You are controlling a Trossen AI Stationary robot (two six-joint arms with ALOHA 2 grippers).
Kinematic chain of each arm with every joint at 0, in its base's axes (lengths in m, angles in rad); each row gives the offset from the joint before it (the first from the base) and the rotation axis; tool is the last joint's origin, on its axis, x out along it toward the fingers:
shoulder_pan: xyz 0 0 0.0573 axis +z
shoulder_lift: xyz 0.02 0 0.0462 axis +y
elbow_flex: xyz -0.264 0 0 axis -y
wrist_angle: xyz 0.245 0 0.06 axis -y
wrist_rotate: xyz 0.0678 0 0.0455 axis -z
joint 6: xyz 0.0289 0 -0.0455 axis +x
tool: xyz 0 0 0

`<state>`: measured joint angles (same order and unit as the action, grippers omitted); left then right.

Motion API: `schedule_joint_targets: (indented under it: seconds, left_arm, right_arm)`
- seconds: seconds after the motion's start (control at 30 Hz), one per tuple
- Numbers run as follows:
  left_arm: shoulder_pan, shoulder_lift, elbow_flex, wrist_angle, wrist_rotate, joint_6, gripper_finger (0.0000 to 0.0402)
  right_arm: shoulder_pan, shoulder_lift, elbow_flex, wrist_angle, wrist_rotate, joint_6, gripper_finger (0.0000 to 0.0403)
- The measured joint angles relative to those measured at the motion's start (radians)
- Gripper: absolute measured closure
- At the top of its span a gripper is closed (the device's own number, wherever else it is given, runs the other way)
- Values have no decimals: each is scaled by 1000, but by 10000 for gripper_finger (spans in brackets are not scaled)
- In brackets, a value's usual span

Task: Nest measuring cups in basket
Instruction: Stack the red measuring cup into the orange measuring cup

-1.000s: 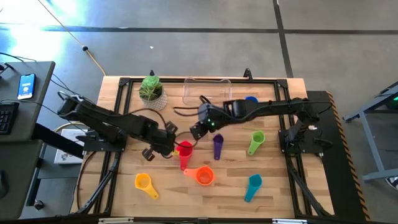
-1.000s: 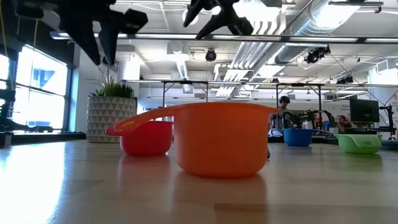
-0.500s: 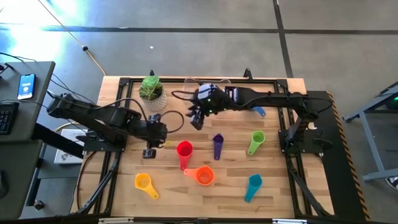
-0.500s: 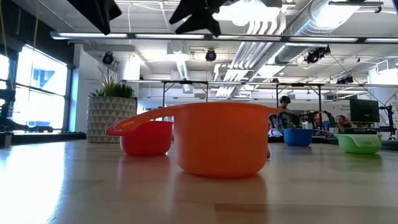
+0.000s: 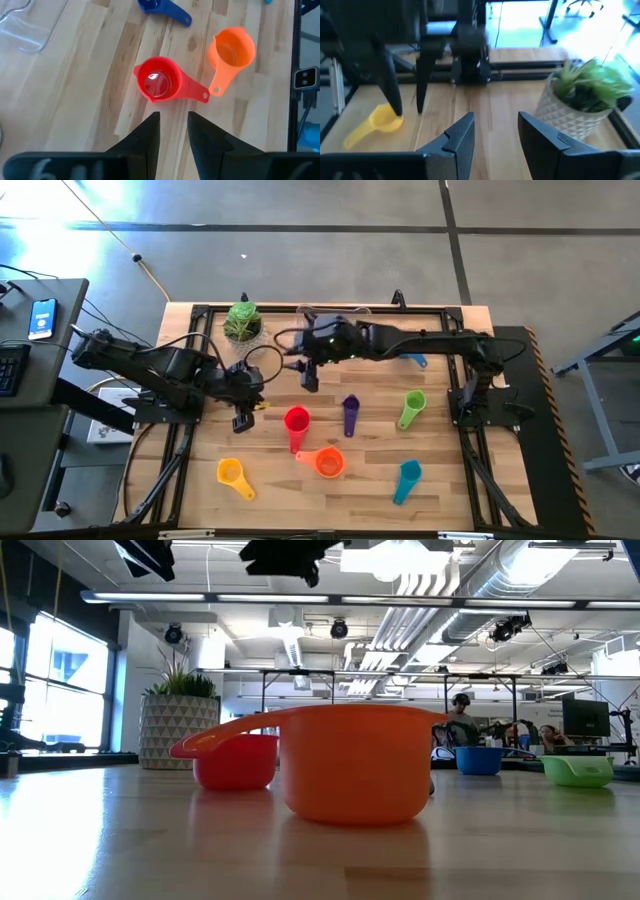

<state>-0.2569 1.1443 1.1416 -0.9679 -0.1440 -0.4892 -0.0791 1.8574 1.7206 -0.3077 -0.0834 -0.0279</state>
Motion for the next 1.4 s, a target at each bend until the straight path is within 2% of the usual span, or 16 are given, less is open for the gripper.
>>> schedule_joint_targets:
  seconds: [0.43, 0.73, 1.4]
  left_arm:
    - [0, -16, 0, -4, 0, 0, 312]
    - [0, -16, 0, -5, 0, -4, 312]
    - [0, -17, 1, -1, -27, -19, 312]
  right_arm:
    - [49, 113, -1, -9, -7, -99, 252]
    - [54, 203, -1, -31, -98, -156, 242]
    - [63, 358, -2, -57, -108, -165, 243]
